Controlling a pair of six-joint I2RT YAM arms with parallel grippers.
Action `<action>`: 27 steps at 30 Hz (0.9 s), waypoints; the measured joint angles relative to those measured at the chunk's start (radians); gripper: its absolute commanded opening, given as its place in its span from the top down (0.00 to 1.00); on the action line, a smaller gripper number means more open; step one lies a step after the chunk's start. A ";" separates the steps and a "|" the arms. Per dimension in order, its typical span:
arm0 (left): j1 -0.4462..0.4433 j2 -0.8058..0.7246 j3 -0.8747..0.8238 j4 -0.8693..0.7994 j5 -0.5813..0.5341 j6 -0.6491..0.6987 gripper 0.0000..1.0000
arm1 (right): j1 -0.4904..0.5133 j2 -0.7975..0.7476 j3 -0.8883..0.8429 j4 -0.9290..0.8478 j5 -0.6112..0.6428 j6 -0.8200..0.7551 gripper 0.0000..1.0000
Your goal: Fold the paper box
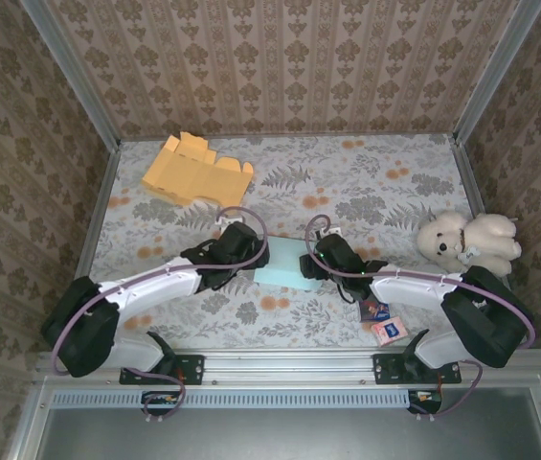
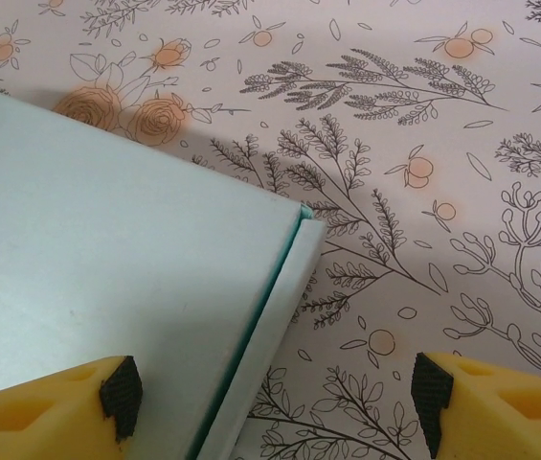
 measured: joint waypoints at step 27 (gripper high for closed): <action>-0.025 0.061 -0.064 0.113 -0.061 -0.039 0.16 | 0.000 0.013 -0.127 0.242 -0.034 0.170 0.25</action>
